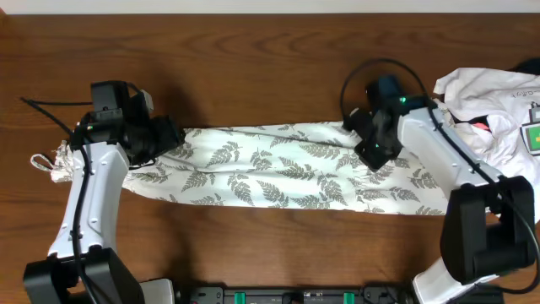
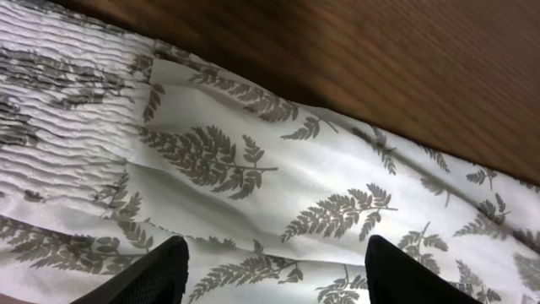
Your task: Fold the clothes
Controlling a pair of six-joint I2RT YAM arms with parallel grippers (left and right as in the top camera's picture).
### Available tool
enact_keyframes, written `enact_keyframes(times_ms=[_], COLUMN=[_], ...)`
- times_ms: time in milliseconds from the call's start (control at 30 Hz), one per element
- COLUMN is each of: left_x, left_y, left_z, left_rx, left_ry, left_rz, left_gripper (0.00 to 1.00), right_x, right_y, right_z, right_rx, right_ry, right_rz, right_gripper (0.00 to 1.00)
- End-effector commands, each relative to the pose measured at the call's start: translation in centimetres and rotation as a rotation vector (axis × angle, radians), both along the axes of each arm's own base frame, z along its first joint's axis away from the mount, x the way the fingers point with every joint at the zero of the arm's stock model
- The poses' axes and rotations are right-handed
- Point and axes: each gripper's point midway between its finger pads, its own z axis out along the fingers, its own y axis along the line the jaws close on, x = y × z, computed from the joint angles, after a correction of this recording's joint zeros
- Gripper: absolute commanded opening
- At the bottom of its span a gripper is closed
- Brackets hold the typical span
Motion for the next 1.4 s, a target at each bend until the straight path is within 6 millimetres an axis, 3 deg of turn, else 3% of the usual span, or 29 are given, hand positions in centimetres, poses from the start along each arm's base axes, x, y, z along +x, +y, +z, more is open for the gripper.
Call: enact_keyframes(times_ms=[0,167,367,533,600,700,767,933,1067,1167,1367], left_x=[0.0,0.1,0.1,0.1,0.1,0.1,0.1,0.1,0.1,0.1,0.1], left_y=[0.1,0.1,0.1,0.1,0.1,0.1,0.1,0.1,0.1,0.1,0.1], left_z=[0.0,0.0,0.1,0.1,0.1,0.1,0.1,0.1,0.1,0.1,0.1], left_rx=[0.001,0.002,0.002,0.004,0.004,0.004,0.004,0.004,0.004,0.004,0.004], left_ry=[-0.001,-0.002,-0.004,-0.005,-0.005,-0.005,-0.005,-0.005,-0.005,-0.005,-0.005], left_rz=[-0.006,-0.005,-0.005,-0.009,-0.009,-0.009,-0.009,-0.009,-0.009,-0.009,-0.009], left_gripper=[0.68,0.68,0.68,0.68,0.68,0.68,0.68,0.68,0.69,0.68,0.68], right_x=[-0.5,-3.4,-5.0,-5.7,-6.1,-6.7,-6.6,-5.6,-3.2,-1.6,-1.6], right_y=[2.0,4.0,5.7,4.5,3.7,2.9,2.7,2.1,2.1,3.2,7.0], right_z=[1.6,1.3,1.0,0.3,0.0,-0.4,-0.4,-0.3,0.5,0.9,0.5], right_rx=[0.051,0.045,0.032,-0.027,-0.059,-0.095,-0.104,-0.153,-0.176,-0.131,0.074], right_ry=[0.014,0.101,0.129,0.149,0.163,0.176,0.174,0.127,0.035,-0.027,-0.016], right_rz=[-0.028,0.045,0.117,0.116,0.113,0.113,0.114,0.114,0.080,0.078,0.265], right_gripper=[0.01,0.01,0.01,0.02,0.09,0.10,0.20,0.18,0.26,0.41,0.52])
